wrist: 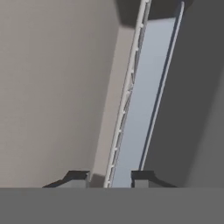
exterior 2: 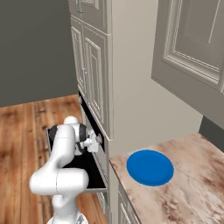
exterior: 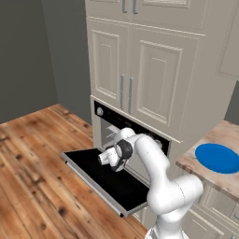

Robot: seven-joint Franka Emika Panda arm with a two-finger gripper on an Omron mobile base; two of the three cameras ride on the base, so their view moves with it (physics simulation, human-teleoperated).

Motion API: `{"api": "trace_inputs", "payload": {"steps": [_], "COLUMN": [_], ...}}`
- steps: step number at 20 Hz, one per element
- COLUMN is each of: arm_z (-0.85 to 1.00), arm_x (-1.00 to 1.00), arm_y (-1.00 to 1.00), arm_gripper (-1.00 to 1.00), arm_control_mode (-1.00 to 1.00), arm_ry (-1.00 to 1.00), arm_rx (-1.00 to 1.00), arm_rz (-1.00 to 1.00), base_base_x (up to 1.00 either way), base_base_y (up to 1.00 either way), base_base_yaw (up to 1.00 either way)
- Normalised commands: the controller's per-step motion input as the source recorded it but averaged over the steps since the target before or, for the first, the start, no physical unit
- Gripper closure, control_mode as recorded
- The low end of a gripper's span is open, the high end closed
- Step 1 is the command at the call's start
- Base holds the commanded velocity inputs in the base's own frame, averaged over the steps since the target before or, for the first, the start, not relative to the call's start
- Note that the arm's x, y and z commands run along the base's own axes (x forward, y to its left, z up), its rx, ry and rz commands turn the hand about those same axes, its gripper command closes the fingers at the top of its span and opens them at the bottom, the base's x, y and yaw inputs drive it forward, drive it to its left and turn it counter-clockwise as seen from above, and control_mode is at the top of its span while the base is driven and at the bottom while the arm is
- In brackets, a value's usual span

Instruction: Take the baked cake out of the oven and place it on the plate for cooling. Then close the oven door.

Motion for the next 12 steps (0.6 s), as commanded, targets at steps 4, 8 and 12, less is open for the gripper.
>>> {"api": "trace_inputs", "payload": {"steps": [4,8,12], "arm_z": [-0.31,-0.35,-0.35], "arm_x": [0.18,0.18,0.16], "arm_y": [0.0,0.0,0.0], "arm_gripper": [1.0,1.0,1.0], "arm_control_mode": [-1.0,-1.0,-1.0], "arm_ry": [0.29,0.3,0.3], "arm_rx": [0.05,0.05,0.04], "arm_rz": [0.0,0.0,0.0], "base_base_x": [0.0,0.0,0.0], "base_base_y": [0.0,0.0,0.0], "base_base_yaw": [0.0,0.0,0.0]}}
